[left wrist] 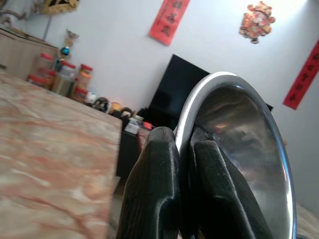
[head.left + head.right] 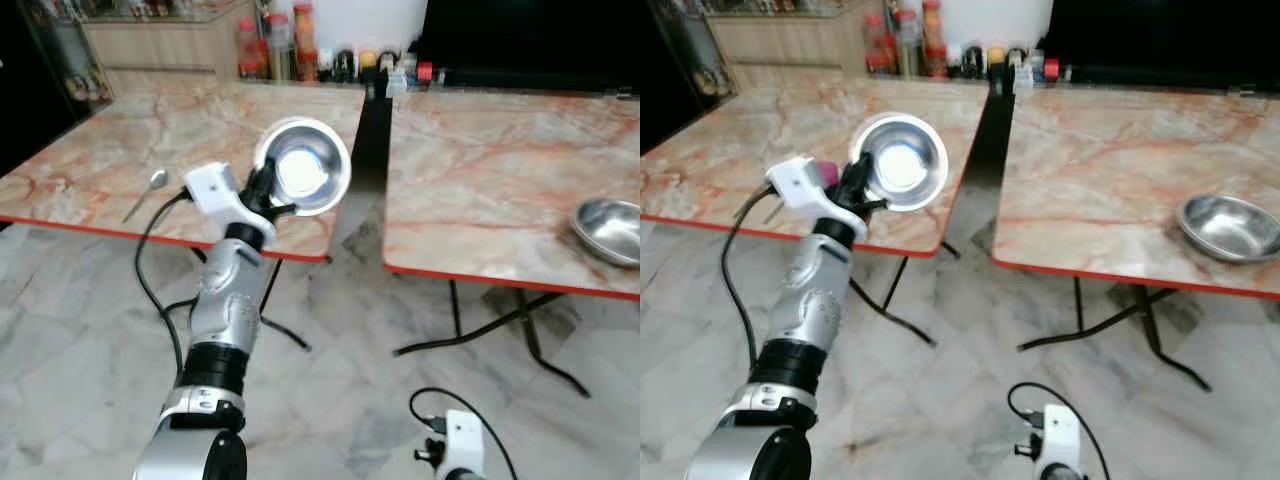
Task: Setting the table
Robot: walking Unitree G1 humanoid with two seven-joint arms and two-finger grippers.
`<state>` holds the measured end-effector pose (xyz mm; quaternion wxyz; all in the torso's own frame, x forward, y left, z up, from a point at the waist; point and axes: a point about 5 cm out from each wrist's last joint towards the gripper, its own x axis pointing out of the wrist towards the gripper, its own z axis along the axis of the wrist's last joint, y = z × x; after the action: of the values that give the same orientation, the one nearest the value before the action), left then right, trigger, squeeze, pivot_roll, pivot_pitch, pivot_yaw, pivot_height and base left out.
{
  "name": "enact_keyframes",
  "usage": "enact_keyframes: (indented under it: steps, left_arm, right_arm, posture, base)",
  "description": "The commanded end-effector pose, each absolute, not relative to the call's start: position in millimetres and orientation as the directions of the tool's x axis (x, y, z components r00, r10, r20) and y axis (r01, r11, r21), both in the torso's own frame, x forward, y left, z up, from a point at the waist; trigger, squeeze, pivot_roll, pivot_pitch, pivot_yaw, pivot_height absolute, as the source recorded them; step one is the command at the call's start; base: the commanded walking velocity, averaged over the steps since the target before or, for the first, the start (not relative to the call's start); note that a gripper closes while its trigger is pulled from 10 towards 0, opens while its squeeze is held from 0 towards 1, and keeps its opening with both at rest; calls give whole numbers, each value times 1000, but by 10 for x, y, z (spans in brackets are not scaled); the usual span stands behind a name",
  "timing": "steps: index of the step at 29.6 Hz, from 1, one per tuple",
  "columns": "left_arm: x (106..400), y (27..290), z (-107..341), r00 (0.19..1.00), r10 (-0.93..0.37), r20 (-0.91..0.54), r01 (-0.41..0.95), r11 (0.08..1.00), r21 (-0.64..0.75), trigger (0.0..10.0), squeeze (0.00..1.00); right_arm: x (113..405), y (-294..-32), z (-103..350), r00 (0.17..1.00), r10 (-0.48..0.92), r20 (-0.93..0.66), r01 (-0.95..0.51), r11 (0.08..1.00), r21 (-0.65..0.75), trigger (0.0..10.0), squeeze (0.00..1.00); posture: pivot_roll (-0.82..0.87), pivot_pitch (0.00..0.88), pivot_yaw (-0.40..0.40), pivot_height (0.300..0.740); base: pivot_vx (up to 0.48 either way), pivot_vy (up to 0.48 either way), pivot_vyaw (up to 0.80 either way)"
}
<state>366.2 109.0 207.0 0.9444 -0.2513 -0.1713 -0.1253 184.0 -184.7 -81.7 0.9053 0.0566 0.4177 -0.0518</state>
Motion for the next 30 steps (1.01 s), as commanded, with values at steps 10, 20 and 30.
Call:
enact_keyframes:
  steps: [10,20,30]
  left_arm:
    - [3664,1152,2063,918,-152,365,307,857,-414,10000,0]
    - [3670,1170,1999,929,-148,338,292,856,-426,10000,0]
    - [3680,1165,2018,928,-148,343,294,855,-426,10000,0]
  right_arm:
    - [1860,-1765,-819,643,-24,-765,129,989,77,10000,0]
    - [1864,-1766,-814,650,-27,-759,135,988,81,10000,0]
    - [1881,-1774,-806,651,-29,-758,137,987,80,10000,0]
  posture:
    - [19,0,-13,740]
    - [14,0,-12,740]
    - [16,0,-18,740]
  base:
    - [25,-376,0]
    - [0,0,0]
    - [298,0,-52]
